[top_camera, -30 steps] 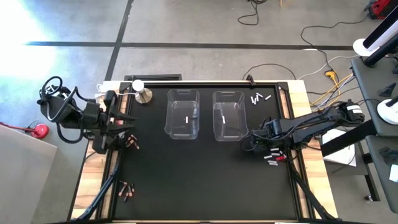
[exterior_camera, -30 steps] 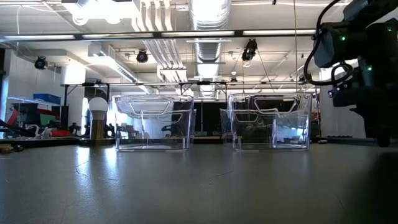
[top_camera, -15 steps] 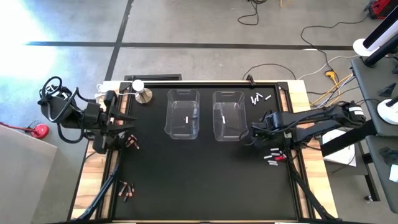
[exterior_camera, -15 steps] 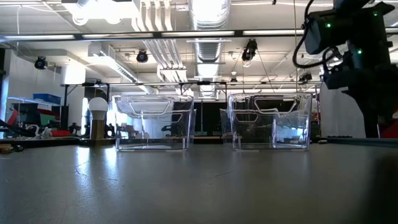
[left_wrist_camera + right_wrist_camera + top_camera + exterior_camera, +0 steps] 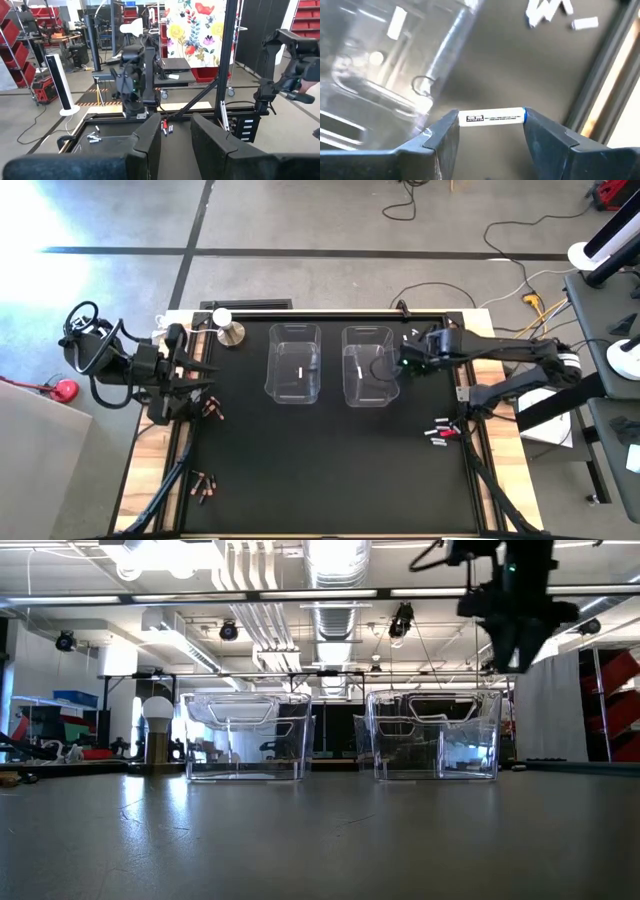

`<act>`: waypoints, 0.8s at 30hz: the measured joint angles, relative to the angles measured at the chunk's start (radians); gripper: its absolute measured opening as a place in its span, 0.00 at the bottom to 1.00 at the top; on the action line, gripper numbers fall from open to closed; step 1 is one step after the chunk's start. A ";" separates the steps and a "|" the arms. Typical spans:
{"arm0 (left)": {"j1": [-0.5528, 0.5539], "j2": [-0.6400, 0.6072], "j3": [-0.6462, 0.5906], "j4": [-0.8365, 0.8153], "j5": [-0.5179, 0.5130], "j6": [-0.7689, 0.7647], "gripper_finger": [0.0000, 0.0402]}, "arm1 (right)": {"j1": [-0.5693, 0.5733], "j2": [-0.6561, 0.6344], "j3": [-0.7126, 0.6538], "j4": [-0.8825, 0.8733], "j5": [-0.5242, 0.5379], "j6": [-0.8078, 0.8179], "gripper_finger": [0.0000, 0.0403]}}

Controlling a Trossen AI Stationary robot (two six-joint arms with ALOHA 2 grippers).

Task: Sort batteries
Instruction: Put the white battery into the right transparent bin

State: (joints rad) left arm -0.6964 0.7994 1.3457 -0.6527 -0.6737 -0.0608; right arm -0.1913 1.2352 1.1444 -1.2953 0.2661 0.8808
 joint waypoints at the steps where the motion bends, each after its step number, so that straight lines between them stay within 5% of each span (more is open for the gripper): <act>1: 0.000 0.000 0.000 0.000 0.000 0.000 0.22 | -0.004 0.027 0.031 0.005 0.001 -0.029 0.47; 10: 0.000 0.000 0.000 -0.001 0.000 -0.003 0.22 | -0.014 0.375 0.310 0.065 -0.057 -0.376 0.48; 15: 0.000 0.000 0.000 -0.025 0.002 -0.039 0.22 | -0.084 0.495 0.342 0.204 -0.180 -0.537 0.48; 20: 0.000 0.004 0.000 -0.059 0.003 -0.126 0.22 | -0.191 0.573 0.338 0.232 -0.225 -0.574 0.48; 24: 0.000 0.018 -0.004 -0.070 0.003 -0.156 0.22 | -0.254 0.612 0.338 0.267 -0.256 -0.444 0.48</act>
State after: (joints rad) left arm -0.6964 0.8176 1.3419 -0.7230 -0.6704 -0.2170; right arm -0.4454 1.8470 1.4822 -1.0286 0.0100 0.4366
